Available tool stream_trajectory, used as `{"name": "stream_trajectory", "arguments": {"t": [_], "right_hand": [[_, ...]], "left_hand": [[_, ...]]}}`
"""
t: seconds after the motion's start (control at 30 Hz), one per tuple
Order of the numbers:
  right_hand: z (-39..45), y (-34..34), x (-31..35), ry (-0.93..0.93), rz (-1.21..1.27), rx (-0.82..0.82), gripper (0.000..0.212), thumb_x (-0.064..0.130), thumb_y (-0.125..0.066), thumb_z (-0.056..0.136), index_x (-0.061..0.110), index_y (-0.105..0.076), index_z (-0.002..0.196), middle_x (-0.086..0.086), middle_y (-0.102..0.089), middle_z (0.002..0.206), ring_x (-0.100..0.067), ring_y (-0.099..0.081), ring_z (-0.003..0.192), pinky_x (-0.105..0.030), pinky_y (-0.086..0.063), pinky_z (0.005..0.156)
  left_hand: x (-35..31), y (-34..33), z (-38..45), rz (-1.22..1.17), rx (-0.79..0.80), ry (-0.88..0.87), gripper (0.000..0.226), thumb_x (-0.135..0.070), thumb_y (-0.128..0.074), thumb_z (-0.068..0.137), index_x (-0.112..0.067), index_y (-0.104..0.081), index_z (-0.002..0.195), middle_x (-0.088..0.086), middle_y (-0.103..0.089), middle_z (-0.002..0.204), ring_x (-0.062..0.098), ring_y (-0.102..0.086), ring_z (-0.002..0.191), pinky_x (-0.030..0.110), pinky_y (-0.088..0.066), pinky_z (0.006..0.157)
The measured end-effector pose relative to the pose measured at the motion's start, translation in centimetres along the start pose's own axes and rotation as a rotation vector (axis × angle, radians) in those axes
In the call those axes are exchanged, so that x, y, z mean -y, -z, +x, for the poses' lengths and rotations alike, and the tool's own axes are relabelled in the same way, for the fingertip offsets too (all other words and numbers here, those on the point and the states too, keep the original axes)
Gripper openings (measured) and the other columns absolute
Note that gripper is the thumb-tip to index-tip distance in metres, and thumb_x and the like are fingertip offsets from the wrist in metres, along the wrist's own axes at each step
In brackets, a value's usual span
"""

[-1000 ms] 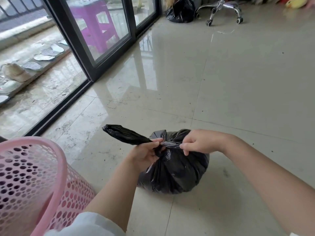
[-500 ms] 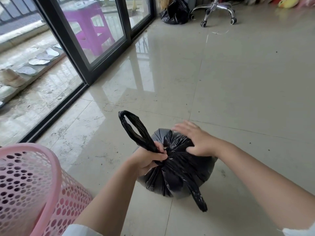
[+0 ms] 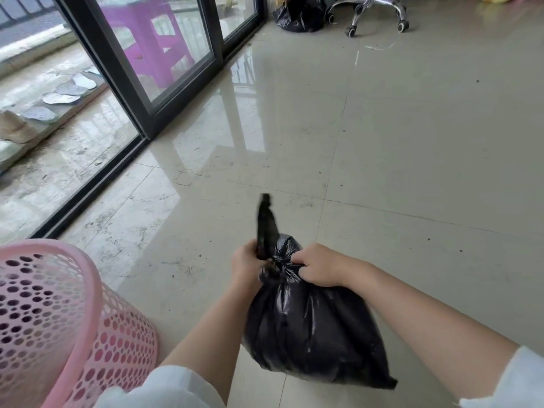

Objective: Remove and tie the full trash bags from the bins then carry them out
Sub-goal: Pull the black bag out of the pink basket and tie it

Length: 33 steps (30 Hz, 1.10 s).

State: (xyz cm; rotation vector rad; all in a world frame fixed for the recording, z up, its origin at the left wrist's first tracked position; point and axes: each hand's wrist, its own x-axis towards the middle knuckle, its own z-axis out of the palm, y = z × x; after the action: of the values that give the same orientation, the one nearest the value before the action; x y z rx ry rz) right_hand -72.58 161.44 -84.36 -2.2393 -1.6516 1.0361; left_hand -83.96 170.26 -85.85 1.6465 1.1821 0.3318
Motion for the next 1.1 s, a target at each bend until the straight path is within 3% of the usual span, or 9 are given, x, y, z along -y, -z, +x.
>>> {"name": "stream_trajectory", "arguments": {"t": [0.1,0.17,0.3,0.43,0.53,0.73,0.9,1.0,1.1], "right_hand": [[-0.1,-0.1,0.5,-0.003,0.035,0.003,0.016,-0.002,-0.04,0.079,-0.001,-0.052,0.069,-0.019,-0.061,0.084,-0.028,-0.052,0.078,-0.027,-0.042,0.07],[-0.4,0.2,0.4,0.013,0.076,-0.009,0.031,-0.004,-0.04,0.079,0.015,-0.049,0.056,-0.007,-0.056,0.067,-0.016,-0.047,0.064,-0.01,-0.039,0.059],[-0.4,0.5,-0.8,-0.01,0.052,0.016,0.028,-0.002,-0.039,0.08,0.015,-0.037,0.059,-0.007,-0.051,0.072,-0.019,-0.043,0.077,-0.027,-0.027,0.064],[-0.1,0.6,-1.3,-0.035,0.004,-0.006,0.034,-0.002,-0.038,0.08,0.018,-0.025,0.056,-0.009,-0.047,0.073,-0.019,-0.041,0.079,-0.029,-0.026,0.065],[0.1,0.5,-1.3,-0.03,-0.017,-0.04,0.035,-0.001,-0.038,0.081,0.017,-0.023,0.056,0.004,-0.034,0.063,-0.019,-0.038,0.077,-0.028,-0.019,0.06],[-0.5,-0.1,-1.4,-0.044,-0.027,0.035,0.031,0.0,-0.039,0.081,0.018,-0.026,0.058,-0.009,-0.046,0.082,-0.02,-0.042,0.081,-0.031,-0.033,0.071],[-1.8,0.9,-1.6,-0.064,0.162,0.283,0.009,0.022,-0.052,0.086,0.015,-0.058,0.085,0.003,-0.055,0.084,-0.013,-0.05,0.08,-0.024,-0.039,0.069],[-1.5,2.2,-2.3,-0.068,0.282,-0.031,0.019,0.023,-0.052,0.089,0.017,-0.066,0.078,0.001,-0.066,0.079,-0.011,-0.053,0.072,-0.023,-0.041,0.07],[-0.3,2.6,-2.1,-0.017,0.327,-0.285,0.023,0.006,-0.049,0.088,0.009,-0.065,0.104,-0.007,-0.068,0.104,-0.009,-0.055,0.074,-0.011,-0.042,0.068]], "left_hand": [[0.3,-0.2,-0.2,0.405,-0.051,-0.135,0.029,0.0,-0.05,0.085,-0.001,-0.053,0.114,0.025,-0.061,0.107,0.033,-0.057,0.101,0.032,-0.033,0.07],[-0.3,-0.2,-0.2,0.508,0.001,-0.126,0.031,-0.005,-0.048,0.088,-0.003,-0.051,0.118,0.024,-0.062,0.111,0.034,-0.056,0.105,0.033,-0.038,0.076],[-1.3,0.7,0.3,-0.057,0.194,0.052,0.03,0.01,-0.042,0.088,-0.011,-0.05,0.067,0.008,-0.051,0.065,0.02,-0.053,0.065,0.019,-0.043,0.054],[-0.9,0.7,0.0,-0.625,0.293,0.296,0.034,0.005,-0.035,0.092,-0.013,-0.052,0.068,0.003,-0.054,0.055,0.013,-0.052,0.053,0.022,-0.045,0.052],[-0.8,-0.2,0.1,-0.752,0.273,0.22,0.035,0.004,-0.031,0.093,-0.013,-0.051,0.07,0.0,-0.063,0.052,0.012,-0.058,0.053,0.023,-0.044,0.059],[0.5,-1.2,-0.4,-0.743,0.344,0.166,0.052,0.007,-0.032,0.093,-0.018,-0.058,0.055,-0.006,-0.064,0.054,0.009,-0.062,0.055,0.022,-0.048,0.061],[1.3,-0.1,-0.7,-0.59,0.214,0.19,0.028,0.01,-0.051,0.084,-0.01,-0.053,0.065,0.004,-0.06,0.054,0.016,-0.059,0.051,0.019,-0.05,0.048],[2.1,0.6,-1.0,-0.466,0.169,0.199,0.009,0.001,-0.063,0.08,-0.005,-0.062,0.072,0.008,-0.064,0.067,0.021,-0.061,0.065,0.026,-0.052,0.063],[2.2,0.6,-1.0,-0.472,0.222,0.226,0.016,0.002,-0.061,0.081,-0.007,-0.064,0.068,0.001,-0.068,0.058,0.02,-0.062,0.063,0.029,-0.051,0.067]]}}
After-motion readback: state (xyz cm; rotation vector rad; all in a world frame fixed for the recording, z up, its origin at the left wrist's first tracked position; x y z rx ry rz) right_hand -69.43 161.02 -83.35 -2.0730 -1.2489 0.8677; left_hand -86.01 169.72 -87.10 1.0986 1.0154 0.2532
